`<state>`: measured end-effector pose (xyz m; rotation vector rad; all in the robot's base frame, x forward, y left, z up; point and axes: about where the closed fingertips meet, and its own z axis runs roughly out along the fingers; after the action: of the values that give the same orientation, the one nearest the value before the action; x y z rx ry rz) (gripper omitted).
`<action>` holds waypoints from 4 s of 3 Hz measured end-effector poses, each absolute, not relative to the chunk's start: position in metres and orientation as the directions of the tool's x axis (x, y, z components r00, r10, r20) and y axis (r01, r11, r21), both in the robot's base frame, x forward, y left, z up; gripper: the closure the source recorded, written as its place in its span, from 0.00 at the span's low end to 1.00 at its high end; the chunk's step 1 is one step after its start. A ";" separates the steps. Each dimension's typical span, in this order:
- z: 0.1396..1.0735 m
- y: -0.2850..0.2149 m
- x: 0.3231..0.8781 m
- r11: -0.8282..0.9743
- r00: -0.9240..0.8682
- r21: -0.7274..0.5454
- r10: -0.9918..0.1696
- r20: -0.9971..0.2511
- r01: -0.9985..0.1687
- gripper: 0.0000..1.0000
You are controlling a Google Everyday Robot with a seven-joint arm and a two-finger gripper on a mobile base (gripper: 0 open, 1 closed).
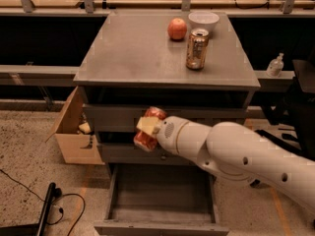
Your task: Place coke can into bottom drawer
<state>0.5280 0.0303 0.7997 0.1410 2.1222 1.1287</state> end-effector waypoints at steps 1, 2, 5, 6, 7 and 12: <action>0.709 0.034 0.497 0.591 -0.829 0.804 0.413 -0.377 -0.071 1.00; 0.629 0.044 0.497 0.608 -0.881 0.794 0.378 -0.285 0.004 1.00; 0.531 0.035 0.552 0.593 -0.885 0.791 0.438 -0.159 0.151 1.00; 0.452 0.032 0.588 0.593 -0.889 0.761 0.456 -0.048 0.263 1.00; 0.380 0.027 0.592 0.605 -0.878 0.706 0.476 0.050 0.368 1.00; 0.221 0.020 0.633 0.835 -0.894 0.500 0.386 -0.230 0.231 0.29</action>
Offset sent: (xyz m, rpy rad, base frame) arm -0.0234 0.0162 -0.2616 -0.0430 0.4358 0.0468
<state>0.6329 0.0201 0.2214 0.4660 2.6920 0.6752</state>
